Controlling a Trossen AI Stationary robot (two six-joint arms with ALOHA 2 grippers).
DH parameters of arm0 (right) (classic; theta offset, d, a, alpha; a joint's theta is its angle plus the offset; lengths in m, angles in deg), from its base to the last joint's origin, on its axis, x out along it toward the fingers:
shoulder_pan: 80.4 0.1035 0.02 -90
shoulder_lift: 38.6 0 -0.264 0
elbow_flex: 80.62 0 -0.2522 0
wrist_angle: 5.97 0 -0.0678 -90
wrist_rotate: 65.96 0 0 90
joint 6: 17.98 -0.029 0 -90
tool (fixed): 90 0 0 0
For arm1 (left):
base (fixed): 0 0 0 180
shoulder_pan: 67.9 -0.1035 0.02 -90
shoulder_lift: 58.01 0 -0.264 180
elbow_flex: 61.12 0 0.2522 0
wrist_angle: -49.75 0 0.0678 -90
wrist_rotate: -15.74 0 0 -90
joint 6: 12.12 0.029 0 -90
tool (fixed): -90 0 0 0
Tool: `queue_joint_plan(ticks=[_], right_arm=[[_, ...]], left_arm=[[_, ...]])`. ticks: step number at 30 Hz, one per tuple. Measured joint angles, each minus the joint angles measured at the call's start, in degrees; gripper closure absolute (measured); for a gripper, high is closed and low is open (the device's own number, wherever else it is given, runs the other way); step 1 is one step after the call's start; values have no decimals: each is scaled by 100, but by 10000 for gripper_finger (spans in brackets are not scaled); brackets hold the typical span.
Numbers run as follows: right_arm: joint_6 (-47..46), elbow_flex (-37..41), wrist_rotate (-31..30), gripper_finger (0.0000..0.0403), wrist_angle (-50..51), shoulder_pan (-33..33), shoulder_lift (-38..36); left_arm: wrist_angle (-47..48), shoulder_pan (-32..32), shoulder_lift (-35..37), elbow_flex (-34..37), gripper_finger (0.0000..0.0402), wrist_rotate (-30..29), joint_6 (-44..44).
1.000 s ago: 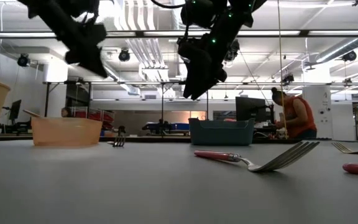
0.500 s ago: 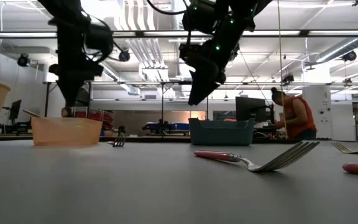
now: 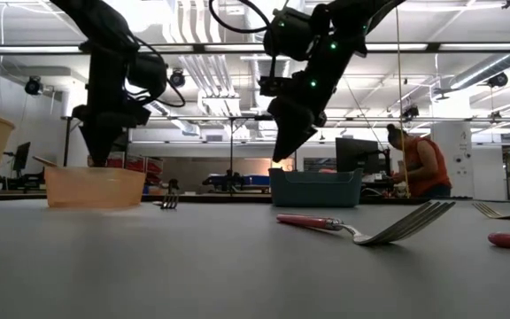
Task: Sort silverware by color (type)
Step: Put the gold fork into the orange bin
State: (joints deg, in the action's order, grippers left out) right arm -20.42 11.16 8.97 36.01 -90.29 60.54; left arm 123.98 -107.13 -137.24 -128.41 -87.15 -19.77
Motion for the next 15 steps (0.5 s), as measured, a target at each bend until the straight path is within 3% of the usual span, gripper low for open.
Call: queue_joint_plan(ticks=[15], right_arm=[[269, 0, -2, 193, -235, -2, 0]], left_arm=[[-301, -18, -312, 80, 294, -2, -18]])
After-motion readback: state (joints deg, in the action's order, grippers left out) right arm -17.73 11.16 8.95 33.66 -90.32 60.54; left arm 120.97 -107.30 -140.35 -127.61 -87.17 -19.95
